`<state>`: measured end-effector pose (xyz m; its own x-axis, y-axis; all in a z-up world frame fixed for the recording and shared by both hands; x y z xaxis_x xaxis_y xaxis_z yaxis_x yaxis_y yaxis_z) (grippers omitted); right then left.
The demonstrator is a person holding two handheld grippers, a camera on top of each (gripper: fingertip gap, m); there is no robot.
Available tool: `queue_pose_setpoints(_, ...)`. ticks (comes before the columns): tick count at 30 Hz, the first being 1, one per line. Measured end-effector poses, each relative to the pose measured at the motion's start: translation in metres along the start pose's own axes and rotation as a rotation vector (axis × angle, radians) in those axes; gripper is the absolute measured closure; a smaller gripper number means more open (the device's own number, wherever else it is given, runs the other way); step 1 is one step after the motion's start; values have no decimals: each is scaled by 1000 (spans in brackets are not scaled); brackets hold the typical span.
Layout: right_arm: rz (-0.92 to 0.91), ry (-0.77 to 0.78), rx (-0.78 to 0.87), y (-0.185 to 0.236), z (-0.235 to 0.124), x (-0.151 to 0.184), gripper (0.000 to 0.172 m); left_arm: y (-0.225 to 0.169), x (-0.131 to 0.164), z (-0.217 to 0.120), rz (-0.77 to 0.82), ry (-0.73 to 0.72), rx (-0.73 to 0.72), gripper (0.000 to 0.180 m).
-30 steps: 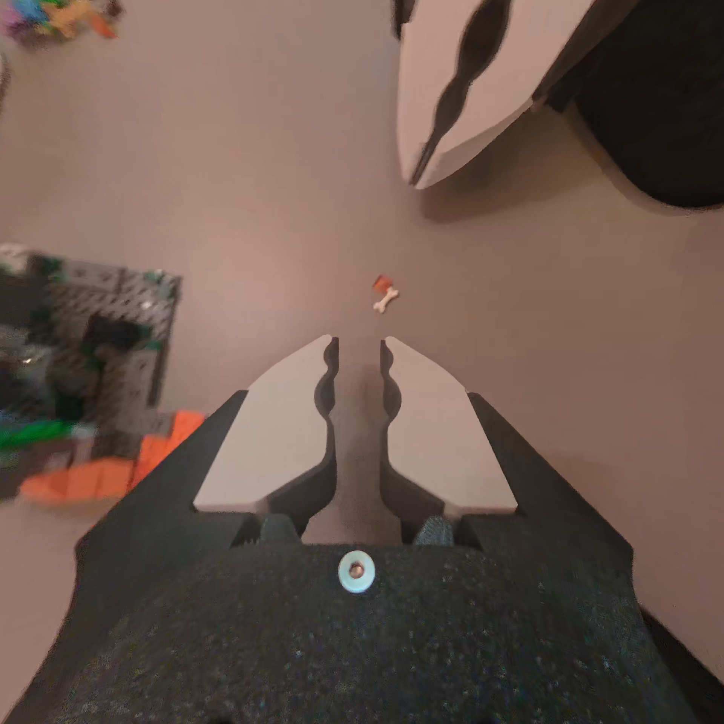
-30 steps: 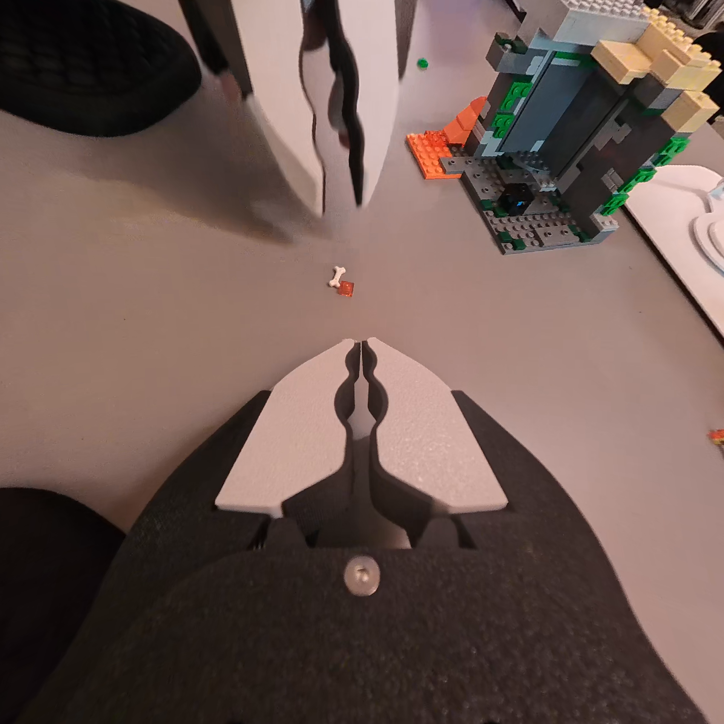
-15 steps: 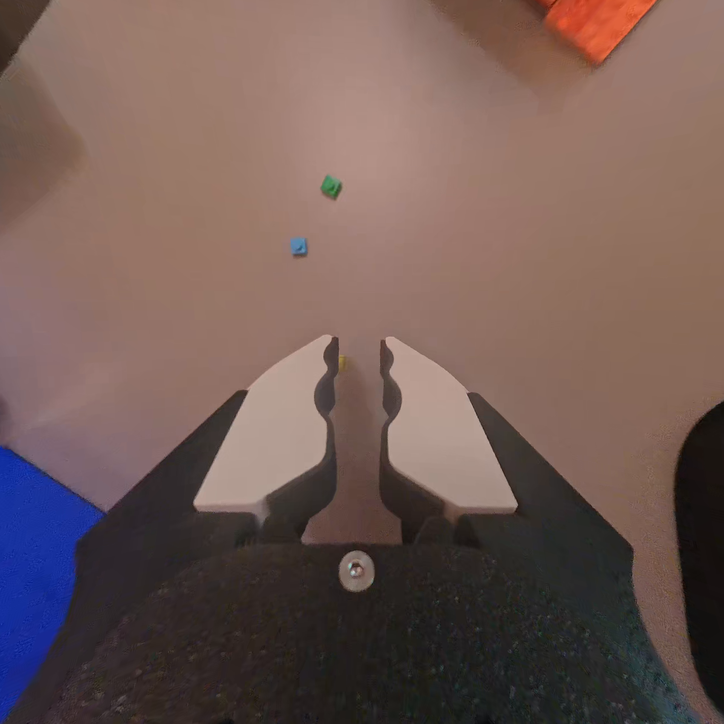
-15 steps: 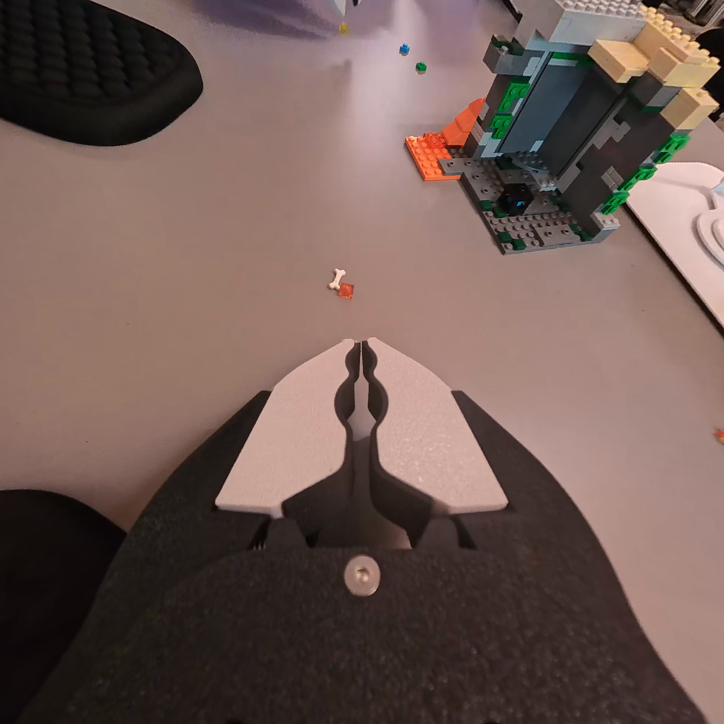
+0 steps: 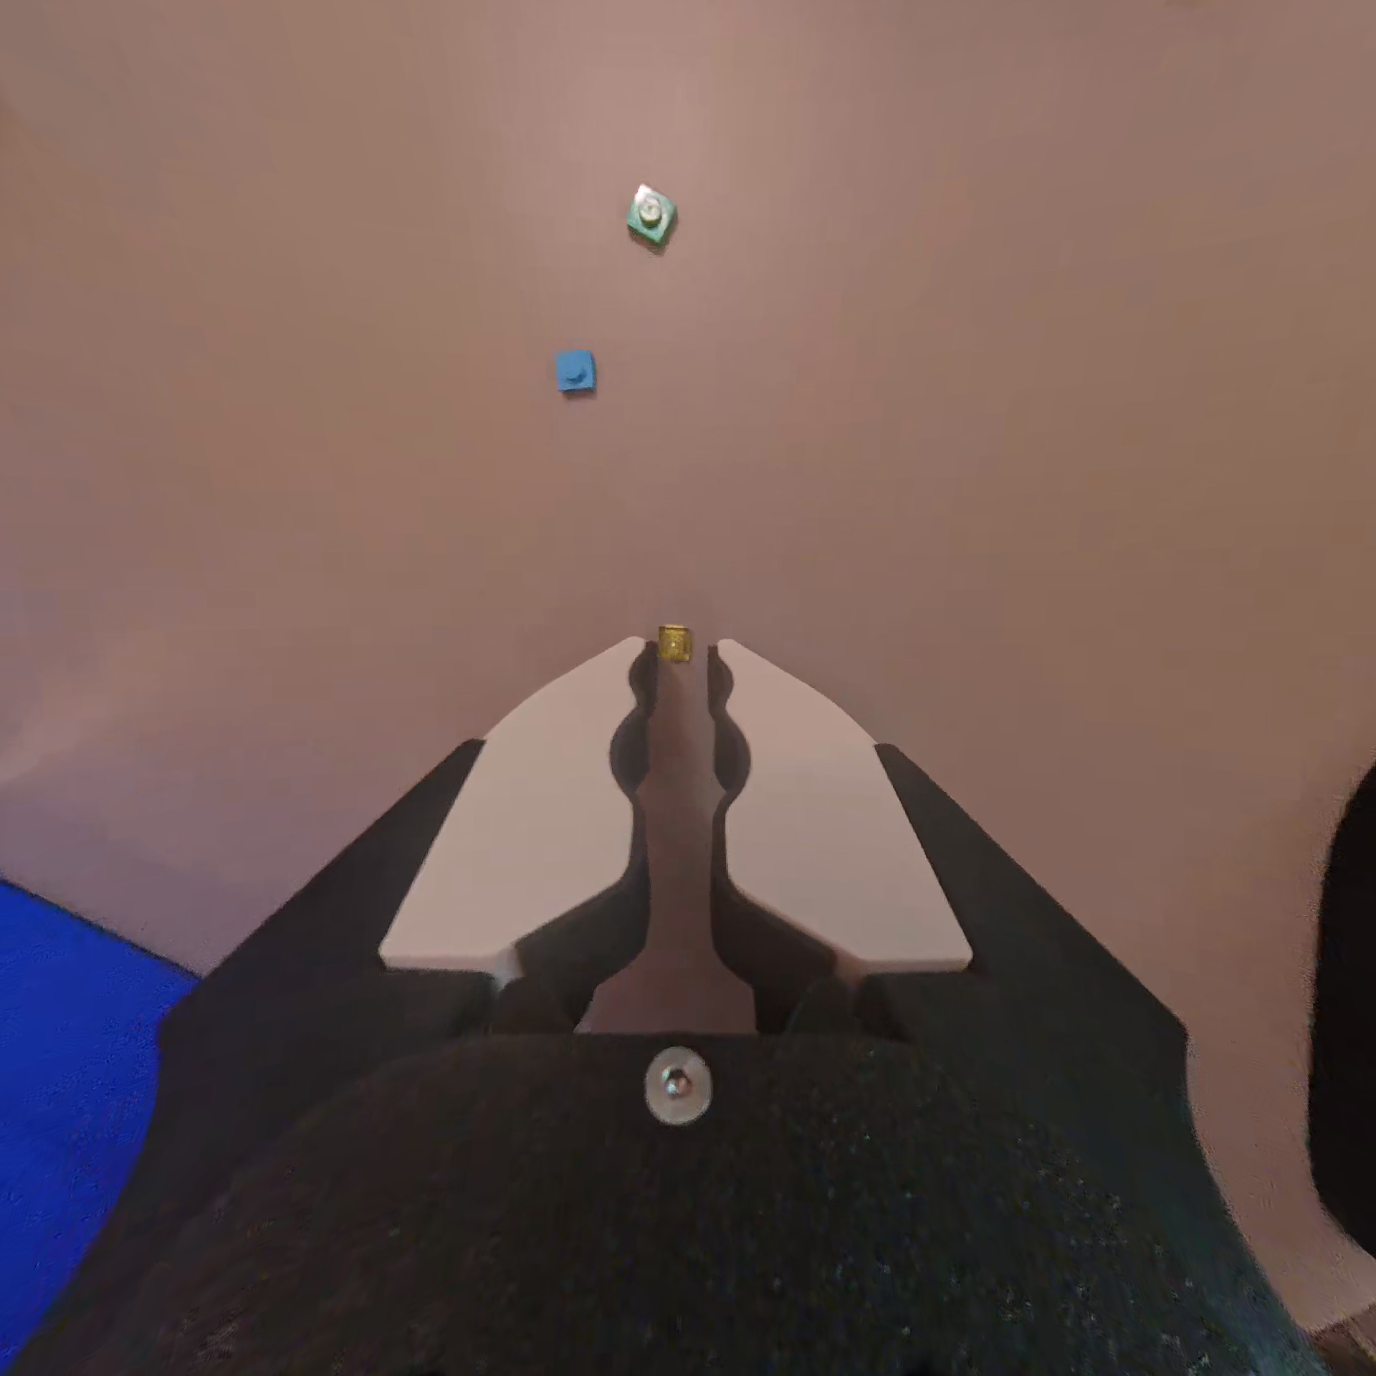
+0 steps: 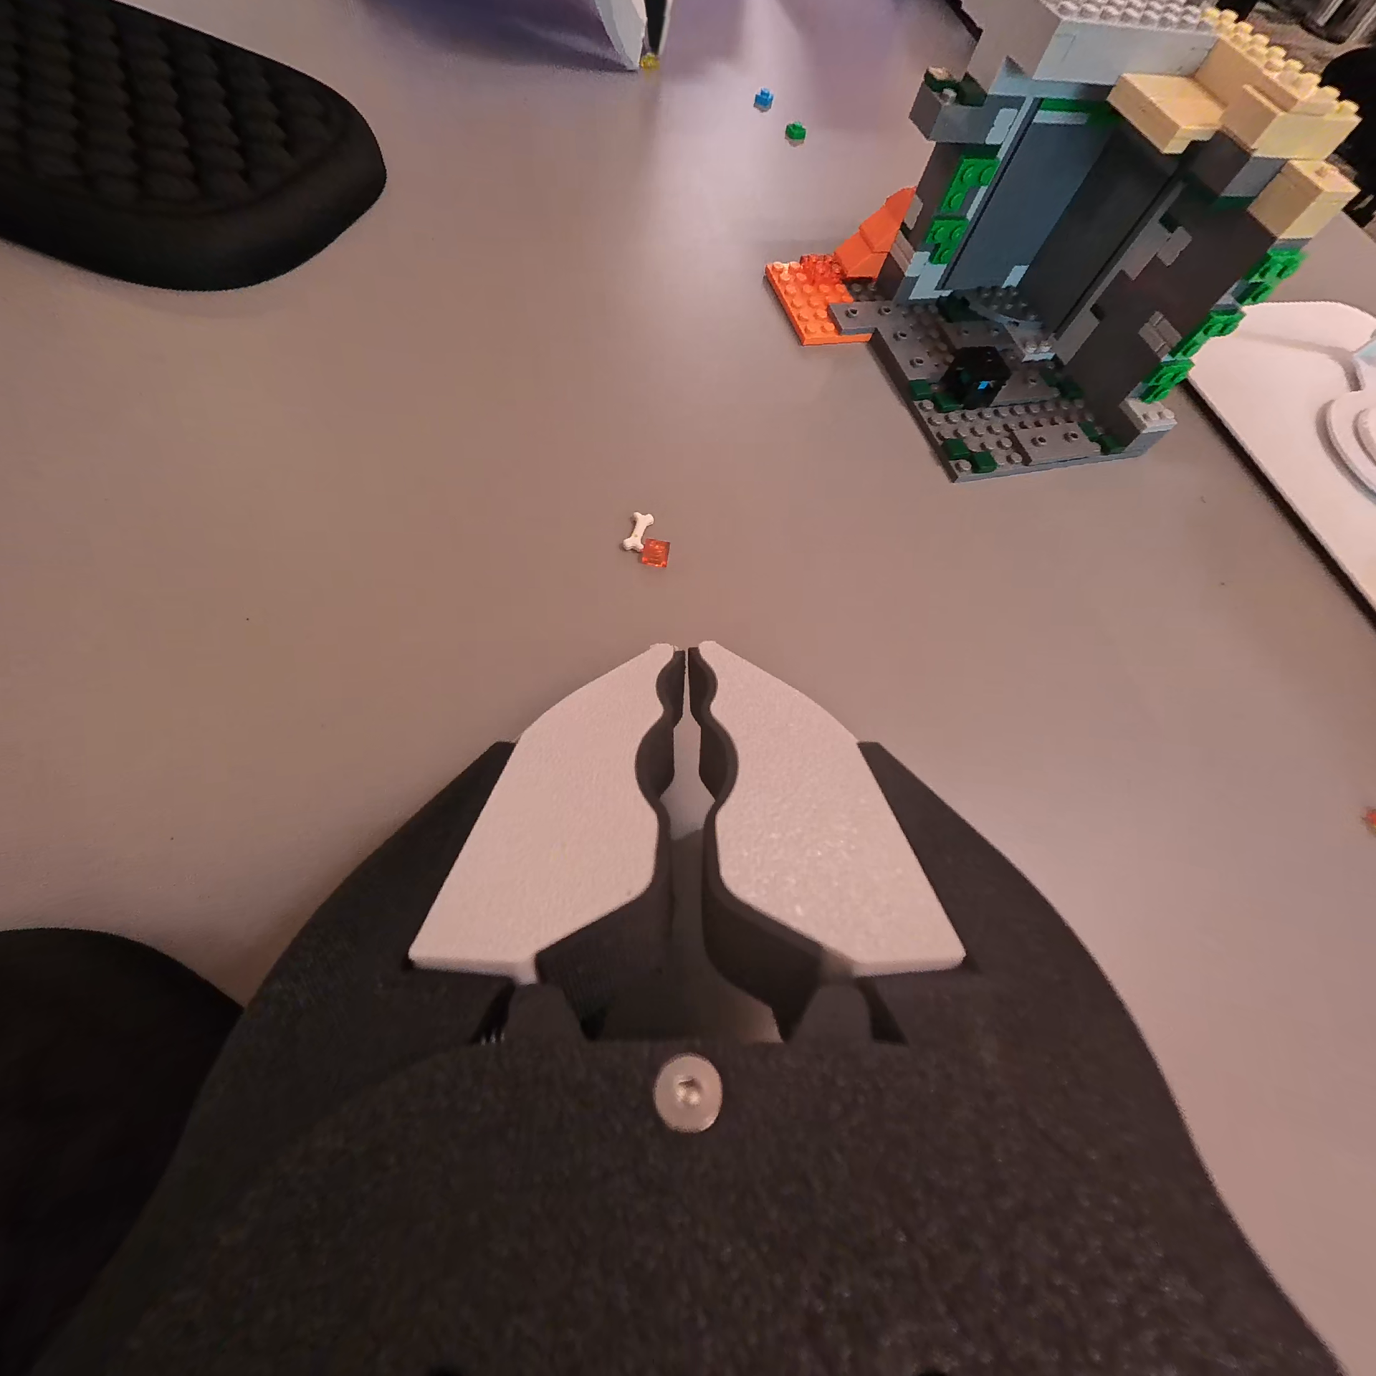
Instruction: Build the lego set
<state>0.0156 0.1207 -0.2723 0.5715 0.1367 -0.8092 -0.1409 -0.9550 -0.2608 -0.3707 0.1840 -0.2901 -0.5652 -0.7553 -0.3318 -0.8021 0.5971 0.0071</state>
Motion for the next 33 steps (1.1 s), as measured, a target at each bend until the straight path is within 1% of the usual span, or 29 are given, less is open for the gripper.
queue_pose_setpoints(1, -1, 1, 0, 0, 0, 0, 171, -2, 0, 0, -9, 5, 21, 173)
queue_pose_setpoints(5, -2, 1, 1, 0, 0, 0, 171, -4, -5, 2, 21, -14, 3, 173)
queue_pose_setpoints(7, -1, 1, 1, 0, 0, 0, 171, -25, -14, 2, 46, -53, 63, 174)
queue_pose_setpoints(10, -3, 4, 0, 0, 1, 0, 171, -72, -38, -1, 163, -122, 106, 174)
queue_pose_setpoints(13, -6, 7, -1, 1, 1, 1, 171, -138, -66, 3, 314, -164, 180, 173)
queue_pose_setpoints(16, -14, 9, 2, 1, 1, 1, 171, -202, -91, 15, 455, -175, 270, 173)
queue_pose_setpoints(18, -16, 10, 7, 0, 0, 1, 171, -235, -105, 23, 533, -179, 309, 173)
queue_pose_setpoints(20, -10, 11, 10, -1, 0, 2, 171, -257, -117, 31, 579, -179, 332, 173)
queue_pose_setpoints(23, -8, 9, 12, -2, -1, 2, 171, -273, -131, 38, 605, -168, 351, 173)
queue_pose_setpoints(26, -11, 13, 8, -1, -1, 3, 171, -278, -138, 42, 614, -147, 363, 173)
queue_pose_setpoints(29, -14, 15, 6, -1, -1, 3, 171, -278, -139, 43, 617, -133, 369, 173)
queue_pose_setpoints(33, -11, 14, 4, -1, -1, 3, 171, -276, -137, 44, 612, -126, 373, 167)
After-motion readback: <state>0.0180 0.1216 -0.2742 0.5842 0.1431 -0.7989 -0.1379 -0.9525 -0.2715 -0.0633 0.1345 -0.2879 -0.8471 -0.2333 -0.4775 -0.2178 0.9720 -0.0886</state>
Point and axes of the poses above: each gripper's, where its closed fingertips meet, z out along the fingers, x out of its underside, y = z × x across the jaws, the point moved 2 cm from there along -z, back along the fingers, and after that the axes turned 8 degrees about -z, right-handed, at the moved point
